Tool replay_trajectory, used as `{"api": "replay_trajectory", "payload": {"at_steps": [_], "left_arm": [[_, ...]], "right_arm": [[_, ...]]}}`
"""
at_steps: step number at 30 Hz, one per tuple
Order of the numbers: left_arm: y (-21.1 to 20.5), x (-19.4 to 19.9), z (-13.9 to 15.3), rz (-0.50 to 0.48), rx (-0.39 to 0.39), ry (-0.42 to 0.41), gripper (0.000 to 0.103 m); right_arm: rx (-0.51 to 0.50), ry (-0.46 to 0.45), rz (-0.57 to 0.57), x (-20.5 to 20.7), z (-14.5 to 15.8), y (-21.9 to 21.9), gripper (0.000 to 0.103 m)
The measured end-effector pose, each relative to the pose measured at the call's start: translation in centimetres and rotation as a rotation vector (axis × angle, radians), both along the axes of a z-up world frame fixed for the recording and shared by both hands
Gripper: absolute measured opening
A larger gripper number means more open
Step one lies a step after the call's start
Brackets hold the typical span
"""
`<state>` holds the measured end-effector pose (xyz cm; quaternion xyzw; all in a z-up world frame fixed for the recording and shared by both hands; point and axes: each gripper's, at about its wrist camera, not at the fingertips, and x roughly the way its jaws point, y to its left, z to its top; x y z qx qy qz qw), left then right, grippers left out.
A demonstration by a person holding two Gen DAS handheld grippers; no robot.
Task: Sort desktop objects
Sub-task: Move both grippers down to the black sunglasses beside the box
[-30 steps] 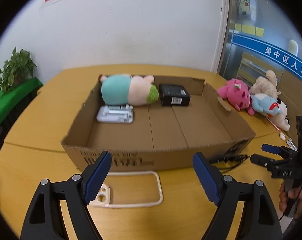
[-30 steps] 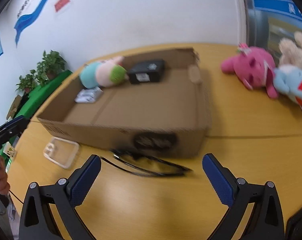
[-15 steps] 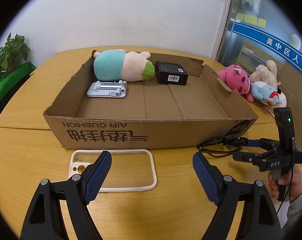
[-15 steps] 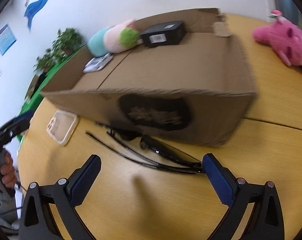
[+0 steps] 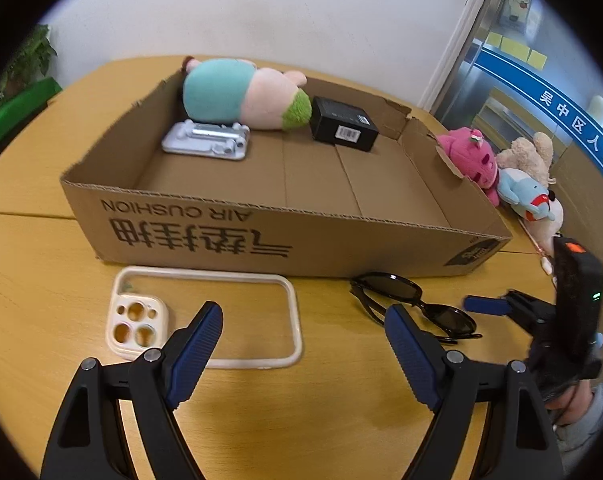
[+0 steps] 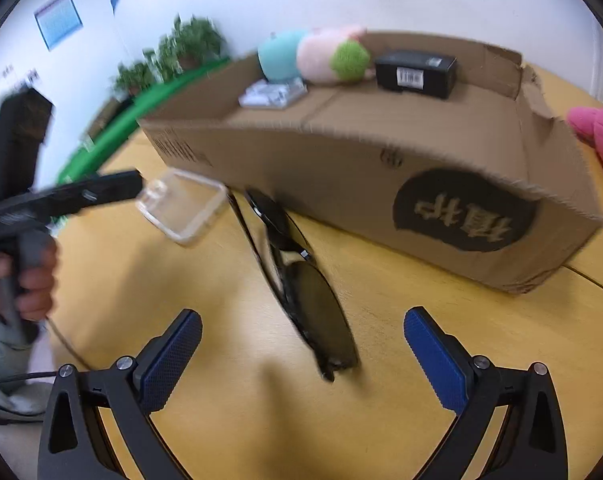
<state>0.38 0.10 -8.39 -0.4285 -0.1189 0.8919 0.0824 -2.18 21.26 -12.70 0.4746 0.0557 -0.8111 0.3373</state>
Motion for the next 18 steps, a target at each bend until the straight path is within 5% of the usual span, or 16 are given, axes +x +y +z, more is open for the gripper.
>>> {"api": "replay_trajectory", "payload": {"at_steps": [1, 9, 18], "left_arm": [[0.1, 0.0, -0.1, -0.006, 0.006, -0.004, 0.083], [0.5, -1.0, -1.2, -0.031, 0.092, -0.065, 0.083], [3.9, -2.9, -3.5, -0.141, 0.211, -0.170, 0.082]], "right_arm": [[0.022, -0.003, 0.005, -0.1, -0.5, -0.6, 0.083], [0.074, 0.024, -0.023, 1.9, -1.0, -2.2, 0.031], [0.005, -0.002, -0.157, 5.0, -1.1, -3.1, 0.029]]}}
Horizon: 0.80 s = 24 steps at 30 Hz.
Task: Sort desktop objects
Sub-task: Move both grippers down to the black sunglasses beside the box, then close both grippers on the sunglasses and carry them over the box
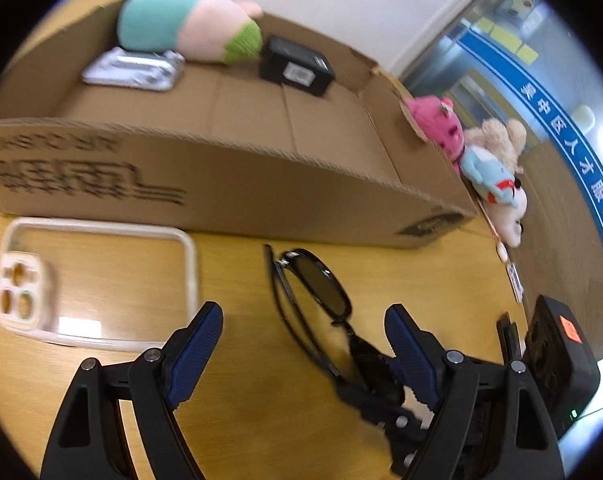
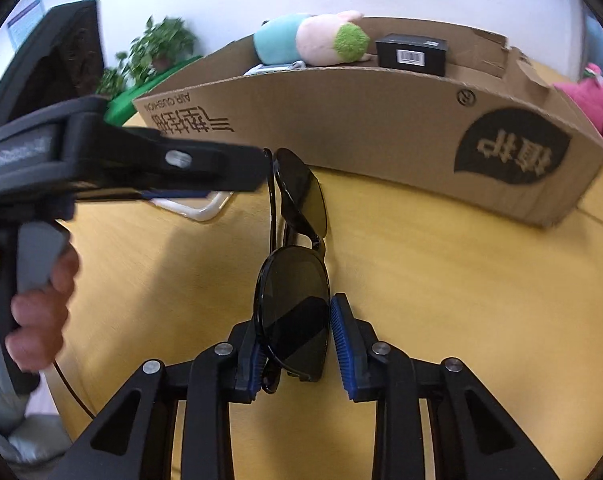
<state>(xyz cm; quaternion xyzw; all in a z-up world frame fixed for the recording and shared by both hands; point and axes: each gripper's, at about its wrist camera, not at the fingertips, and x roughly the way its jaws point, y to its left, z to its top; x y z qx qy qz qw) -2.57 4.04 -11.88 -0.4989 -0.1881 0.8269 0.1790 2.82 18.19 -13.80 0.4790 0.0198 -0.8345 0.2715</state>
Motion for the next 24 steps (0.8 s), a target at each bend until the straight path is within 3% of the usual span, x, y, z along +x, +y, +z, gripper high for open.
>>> {"api": "replay_trajectory", "payload": {"at_steps": [9, 10, 13, 20, 24], "left_arm": [[2.7, -1.0, -1.4, -0.052, -0.029, -0.054, 0.075], [2.7, -1.0, -1.3, -0.042, -0.033, -0.051, 0.071], [2.6, -1.2, -1.6, -0.033, -0.026, -0.074, 0.042], [3.3, -0.9, -0.7, -0.046, -0.076, -0.054, 0.041], [3.6, -0.8, 1.4, -0.050, -0.090, -0.010, 0.041]], "right_arm": [[-0.005, 0.016, -0.036, 1.3, 0.1, -0.6, 0.029], [0.002, 0.022, -0.032, 1.4, 0.1, -0.7, 0.029], [-0.006, 0.023, -0.023, 1.5, 0.1, -1.0, 0.027], [-0.035, 0.031, -0.019, 2.0, 0.4, -1.2, 0.026], [-0.049, 0.082, -0.029, 2.5, 2.1, -1.0, 0.026]]}}
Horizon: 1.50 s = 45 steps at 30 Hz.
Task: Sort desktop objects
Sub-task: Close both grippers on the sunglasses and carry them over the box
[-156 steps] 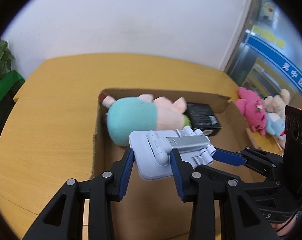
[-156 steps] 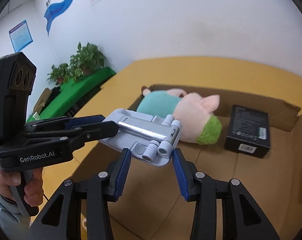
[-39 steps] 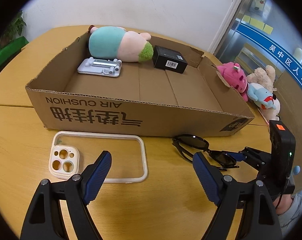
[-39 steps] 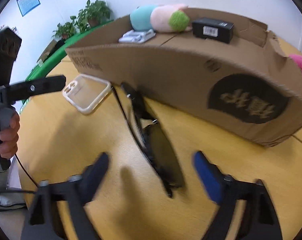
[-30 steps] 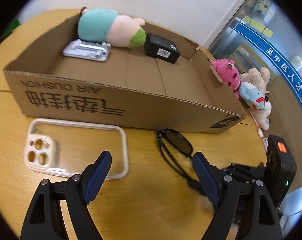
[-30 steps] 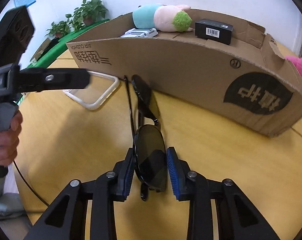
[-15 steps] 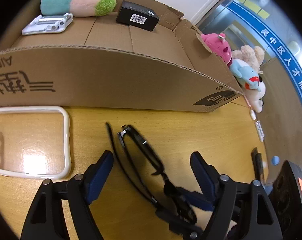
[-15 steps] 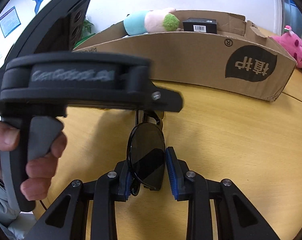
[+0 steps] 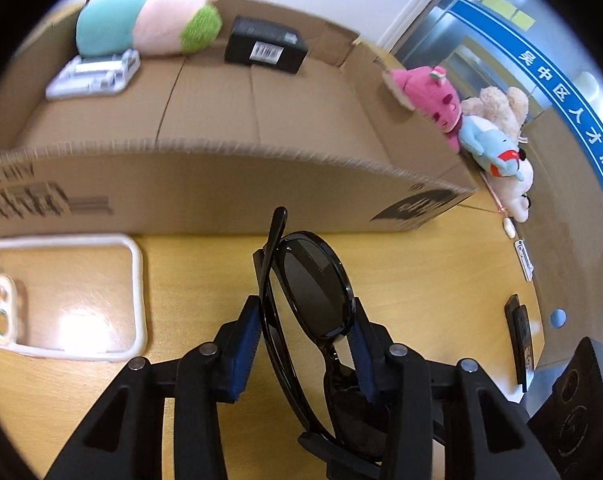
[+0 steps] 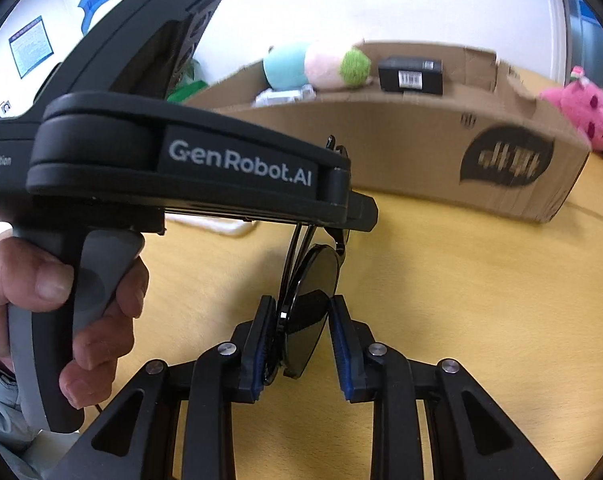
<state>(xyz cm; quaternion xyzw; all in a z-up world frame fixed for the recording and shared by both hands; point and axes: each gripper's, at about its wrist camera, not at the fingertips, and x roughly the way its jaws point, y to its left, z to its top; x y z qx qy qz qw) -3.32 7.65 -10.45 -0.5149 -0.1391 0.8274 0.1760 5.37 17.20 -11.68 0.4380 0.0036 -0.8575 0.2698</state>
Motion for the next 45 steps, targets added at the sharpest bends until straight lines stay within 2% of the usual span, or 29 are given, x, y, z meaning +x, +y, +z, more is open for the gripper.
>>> {"api": "replay_trajectory", "payload": {"at_steps": [5, 11, 13, 19, 24, 28, 32, 38, 45], "left_arm": [[0.7, -0.5, 4.2, -0.024, -0.016, 0.095, 0.041], [1.4, -3.7, 9.4, -0.074, -0.038, 0.207, 0.040], [1.7, -5.6, 10.9, -0.089, -0.026, 0.227, 0.040], [2.5, -11.0, 14.6, -0.136, -0.034, 0.292, 0.040], [3.1, -16.3, 16.0, -0.156, -0.020, 0.314, 0.040], [3.5, -21.1, 15.2, -0.167, -0.004, 0.289, 0.040], [3.7, -25.9, 13.0, -0.170, 0.005, 0.239, 0.040], [4.6, -32.2, 8.1, -0.193, 0.012, 0.144, 0.040], [6.7, -36.7, 1.6, -0.219, 0.013, -0.001, 0.039]], "right_arm": [[-0.010, 0.093, -0.018, 0.3, 3.5, 0.3, 0.026], [-0.036, 0.195, -0.054, -2.3, 8.4, 1.2, 0.026], [-0.026, 0.241, -0.068, -3.6, 10.1, 1.3, 0.026], [-0.022, 0.304, -0.101, -8.5, 13.6, 2.0, 0.026], [-0.034, 0.301, -0.135, -13.8, 15.6, 3.4, 0.026], [-0.046, 0.259, -0.158, -19.1, 15.7, 4.5, 0.025], [-0.045, 0.201, -0.166, -23.9, 14.3, 5.2, 0.025], [-0.023, 0.096, -0.194, -30.1, 10.4, 5.9, 0.025], [0.004, -0.108, -0.248, -35.2, 5.0, 7.1, 0.025]]}}
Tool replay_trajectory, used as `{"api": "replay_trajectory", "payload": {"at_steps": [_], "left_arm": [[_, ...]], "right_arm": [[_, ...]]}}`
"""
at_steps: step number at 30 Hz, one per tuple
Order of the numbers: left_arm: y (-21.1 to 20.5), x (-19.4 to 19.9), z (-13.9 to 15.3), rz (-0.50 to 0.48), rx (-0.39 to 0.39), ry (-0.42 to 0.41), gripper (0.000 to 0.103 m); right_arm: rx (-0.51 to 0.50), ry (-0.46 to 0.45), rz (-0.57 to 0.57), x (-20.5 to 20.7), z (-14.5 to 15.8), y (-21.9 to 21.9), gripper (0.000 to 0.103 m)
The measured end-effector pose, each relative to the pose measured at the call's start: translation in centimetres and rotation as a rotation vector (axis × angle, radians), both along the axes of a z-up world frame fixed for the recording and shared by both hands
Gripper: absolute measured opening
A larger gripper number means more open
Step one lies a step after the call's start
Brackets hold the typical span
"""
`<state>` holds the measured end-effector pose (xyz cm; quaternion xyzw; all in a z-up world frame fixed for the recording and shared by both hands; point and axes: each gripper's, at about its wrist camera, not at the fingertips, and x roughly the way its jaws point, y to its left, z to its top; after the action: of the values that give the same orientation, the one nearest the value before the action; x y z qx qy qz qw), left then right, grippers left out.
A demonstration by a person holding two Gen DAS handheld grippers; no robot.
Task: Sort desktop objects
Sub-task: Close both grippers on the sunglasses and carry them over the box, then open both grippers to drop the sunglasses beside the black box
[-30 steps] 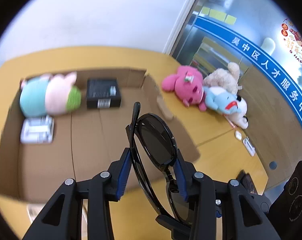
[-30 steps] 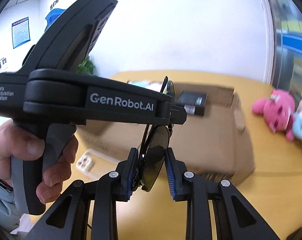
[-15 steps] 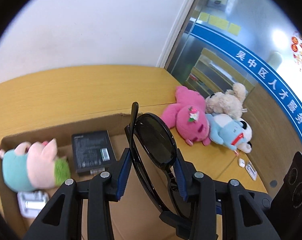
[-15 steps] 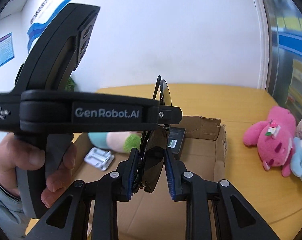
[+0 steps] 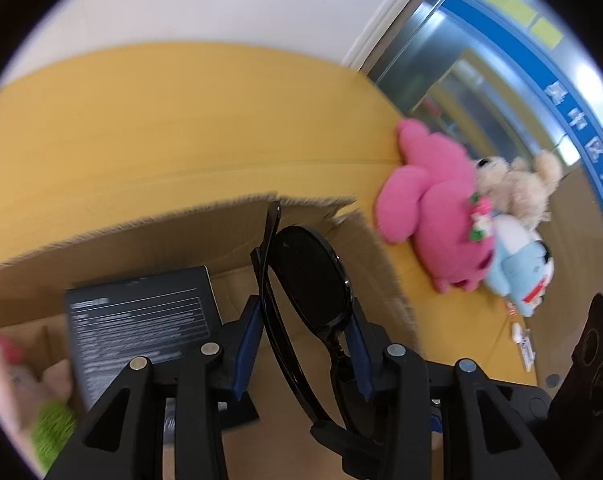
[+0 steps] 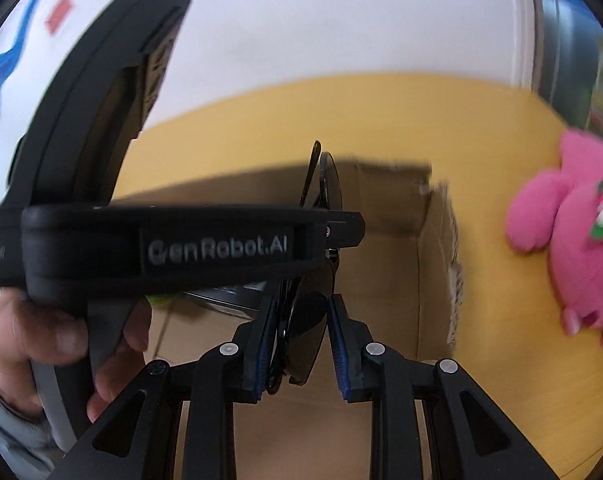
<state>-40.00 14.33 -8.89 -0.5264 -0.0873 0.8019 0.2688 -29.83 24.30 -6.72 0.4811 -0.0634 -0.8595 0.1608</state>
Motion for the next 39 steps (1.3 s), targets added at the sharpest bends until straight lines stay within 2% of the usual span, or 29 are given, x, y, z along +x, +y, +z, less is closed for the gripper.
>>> {"api": "replay_trajectory", "payload": {"at_steps": [4, 8, 15, 16, 19, 25, 26, 27, 29, 30, 31, 35, 37, 39], "left_arm": [[1.0, -0.5, -2.4, -0.015, -0.022, -0.050, 0.039], [2.3, -0.5, -2.7, -0.036, -0.067, -0.032, 0.039], [2.5, -0.4, -2.7, 0.004, -0.144, -0.071, 0.040], [2.3, -0.4, -2.7, 0.010, -0.148, -0.078, 0.041], [1.6, 0.0, -2.3, 0.024, -0.138, -0.090, 0.041], [0.1, 1.4, 0.0, 0.049, -0.148, -0.058, 0.041], [-0.2, 1.7, 0.6, 0.054, -0.144, -0.049, 0.041], [-0.7, 2.2, 1.5, 0.061, -0.138, -0.032, 0.041], [-1.5, 3.3, 3.1, 0.071, -0.128, 0.008, 0.041], [-2.0, 4.1, 4.2, 0.080, -0.118, 0.037, 0.041], [-2.7, 5.1, 5.6, 0.093, -0.105, 0.074, 0.044], [-5.2, 10.3, 10.4, 0.154, -0.105, 0.250, 0.062], [-6.7, 14.3, 12.7, 0.186, -0.140, 0.361, 0.070], [-7.7, 17.9, 14.3, 0.220, -0.186, 0.459, 0.078]], "right_arm": [[-0.008, -0.105, -0.042, -1.3, -2.6, 0.5, 0.024], [0.040, -0.145, -0.064, -1.4, -3.8, 0.2, 0.024], [0.052, -0.143, -0.070, -0.5, -4.5, -0.3, 0.022], [0.056, -0.140, -0.072, -0.4, -4.5, -0.3, 0.018], [0.053, -0.140, -0.078, -0.1, -4.6, -0.3, 0.017], [0.035, -0.117, -0.075, 1.0, -4.2, -0.7, 0.021], [0.035, -0.110, -0.073, 1.3, -3.9, -0.8, 0.023], [0.033, -0.097, -0.071, 1.7, -3.4, -0.9, 0.030], [0.035, -0.064, -0.069, 2.7, -2.1, -1.1, 0.047], [0.039, -0.034, -0.069, 3.6, -1.0, -1.1, 0.060], [0.046, -0.007, -0.071, 4.4, 0.0, -1.2, 0.067], [0.089, 0.126, -0.067, 9.0, 4.5, -1.7, 0.081], [0.126, 0.204, -0.063, 10.8, 6.5, -2.2, 0.097], [0.140, 0.298, -0.058, 13.6, 8.8, -2.9, 0.103]]}}
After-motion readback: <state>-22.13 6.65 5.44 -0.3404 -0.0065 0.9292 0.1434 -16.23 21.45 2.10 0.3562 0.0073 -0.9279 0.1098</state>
